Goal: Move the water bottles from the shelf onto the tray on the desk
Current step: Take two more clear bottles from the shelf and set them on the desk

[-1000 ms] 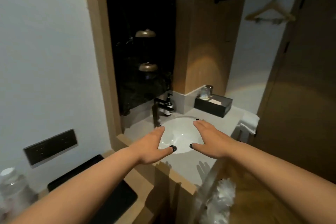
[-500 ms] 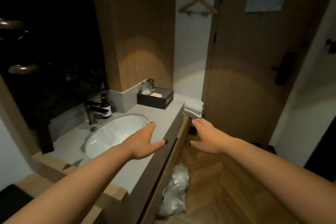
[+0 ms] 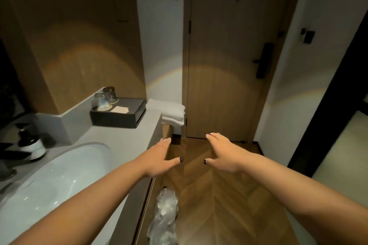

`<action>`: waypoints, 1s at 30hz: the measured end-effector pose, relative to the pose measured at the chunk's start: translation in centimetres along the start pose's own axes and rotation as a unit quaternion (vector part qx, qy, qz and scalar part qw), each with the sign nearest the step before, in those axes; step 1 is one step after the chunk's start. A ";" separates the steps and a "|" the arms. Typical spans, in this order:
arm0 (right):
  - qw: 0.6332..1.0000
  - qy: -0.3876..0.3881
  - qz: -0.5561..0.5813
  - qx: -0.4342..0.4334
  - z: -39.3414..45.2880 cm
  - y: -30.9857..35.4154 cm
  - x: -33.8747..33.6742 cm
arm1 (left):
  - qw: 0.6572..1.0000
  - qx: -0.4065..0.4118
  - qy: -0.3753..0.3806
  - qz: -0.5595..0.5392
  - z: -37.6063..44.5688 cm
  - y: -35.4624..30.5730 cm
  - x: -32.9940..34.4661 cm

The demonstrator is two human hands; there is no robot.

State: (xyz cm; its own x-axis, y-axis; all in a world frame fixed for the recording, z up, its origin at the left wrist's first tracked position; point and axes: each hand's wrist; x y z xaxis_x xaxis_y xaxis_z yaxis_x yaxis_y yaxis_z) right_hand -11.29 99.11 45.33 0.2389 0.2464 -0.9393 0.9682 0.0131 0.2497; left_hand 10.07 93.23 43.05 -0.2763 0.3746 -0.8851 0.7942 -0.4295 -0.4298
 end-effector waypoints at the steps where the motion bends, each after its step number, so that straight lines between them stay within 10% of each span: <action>1: 1.000 -0.003 0.004 0.008 1.4 -0.4 -0.6 | 1.000 0.003 0.003 -0.001 1.8 0.4 -0.4; 15: 0.996 -0.033 0.066 0.055 19.3 -5.8 -5.5 | 0.997 0.069 0.009 0.039 22.2 4.3 -5.0; 30: 0.991 0.006 -0.128 -0.040 39.3 -22.6 -10.0 | 0.999 0.020 0.004 0.045 45.4 1.9 -5.3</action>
State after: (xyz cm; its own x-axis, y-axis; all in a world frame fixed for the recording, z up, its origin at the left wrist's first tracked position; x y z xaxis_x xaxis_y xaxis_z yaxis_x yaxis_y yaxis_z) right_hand -32.63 58.25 39.81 -0.0156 0.2364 -0.9715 0.9878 0.1541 0.0217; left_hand -11.52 53.13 38.80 -0.2001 0.3399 -0.9189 0.7933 -0.4943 -0.3555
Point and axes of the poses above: each hand's wrist, its own z-axis towards the middle knuckle, its own x-axis out of the palm, y = z × x, and after that the axes turned 5 degrees about y, right-handed
